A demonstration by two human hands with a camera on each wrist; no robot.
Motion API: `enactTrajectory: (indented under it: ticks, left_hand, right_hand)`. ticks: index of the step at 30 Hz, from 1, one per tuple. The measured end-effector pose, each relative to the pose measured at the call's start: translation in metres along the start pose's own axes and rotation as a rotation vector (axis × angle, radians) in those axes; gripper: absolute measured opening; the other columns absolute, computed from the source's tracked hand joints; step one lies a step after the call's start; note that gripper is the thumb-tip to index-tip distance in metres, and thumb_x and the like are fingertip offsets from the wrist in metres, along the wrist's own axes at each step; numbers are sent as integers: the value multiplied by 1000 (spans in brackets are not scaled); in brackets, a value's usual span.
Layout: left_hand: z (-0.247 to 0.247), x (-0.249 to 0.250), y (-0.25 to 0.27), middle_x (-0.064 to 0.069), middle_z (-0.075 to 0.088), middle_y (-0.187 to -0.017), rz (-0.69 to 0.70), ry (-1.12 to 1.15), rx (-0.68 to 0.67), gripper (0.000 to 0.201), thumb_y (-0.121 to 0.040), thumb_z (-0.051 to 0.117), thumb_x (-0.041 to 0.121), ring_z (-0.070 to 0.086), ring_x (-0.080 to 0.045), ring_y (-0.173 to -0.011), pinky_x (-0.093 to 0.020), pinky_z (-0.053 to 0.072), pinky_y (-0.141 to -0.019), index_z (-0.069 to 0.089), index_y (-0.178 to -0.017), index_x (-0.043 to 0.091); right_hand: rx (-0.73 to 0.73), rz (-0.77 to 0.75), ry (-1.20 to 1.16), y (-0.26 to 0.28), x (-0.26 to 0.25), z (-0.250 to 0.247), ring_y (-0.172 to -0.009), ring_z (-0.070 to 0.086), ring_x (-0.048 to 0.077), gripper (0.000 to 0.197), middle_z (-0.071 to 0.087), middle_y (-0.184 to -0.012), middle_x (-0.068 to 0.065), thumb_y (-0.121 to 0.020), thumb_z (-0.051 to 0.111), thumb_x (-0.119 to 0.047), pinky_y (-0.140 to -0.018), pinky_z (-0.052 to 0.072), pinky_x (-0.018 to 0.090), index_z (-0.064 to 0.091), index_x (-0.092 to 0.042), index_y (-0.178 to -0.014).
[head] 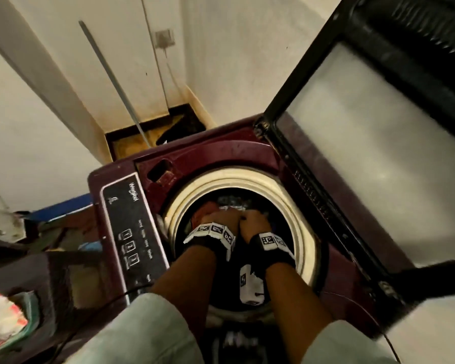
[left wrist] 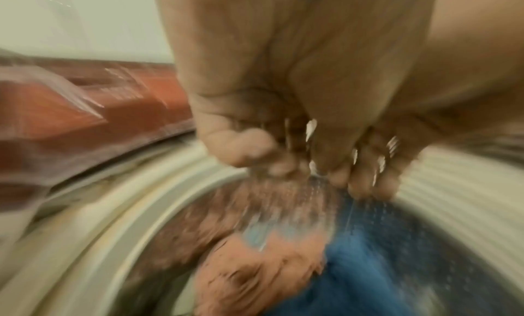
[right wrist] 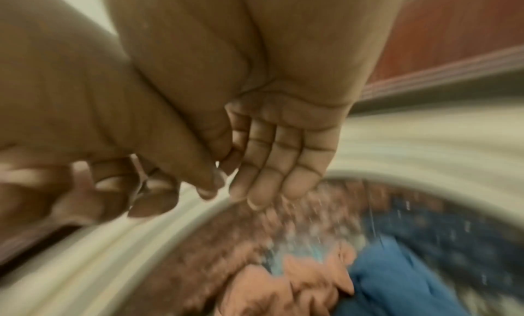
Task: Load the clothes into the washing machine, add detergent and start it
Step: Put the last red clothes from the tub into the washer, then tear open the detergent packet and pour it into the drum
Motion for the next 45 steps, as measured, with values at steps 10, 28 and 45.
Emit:
enactTrajectory:
  ticks: [10,28,45]
  left_hand:
    - [-51,-6,129,-15,63,-119,15,60,146,37,-86,56,34,61,-36,-108,-42,51,-88,60,-113,9]
    - [20,-73,329,-14,67,-108,-382,214,393,31,-90,49,30,66,-35,-95,-40,55,-81,61,-112,12]
    - [78,-193,388,-15,62,-120,-680,391,347,32,-92,46,32,61,-35,-107,-41,50,-87,59,-115,13]
  right_hand:
    - [303,1,57,140,-58,-15,-98,62,37,24,67,-108,14,-88,48,-32,-80,50,38,67,-20,-97]
    - [158,-500,330,286,-95,88,-100,63,35,25,67,-108,14,-89,51,-31,-81,51,37,67,-16,-102]
    - [-93,-702,508,300,-162,213,-100,62,35,25,67,-110,12,-91,48,-26,-81,51,36,66,-16,-104]
Point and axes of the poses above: each hand's wrist, its own y-axis away from the middle knuckle, its own z-axis out of the palm, x = y × z, the point moved 1 cm from there along -y, towards the middle knuckle
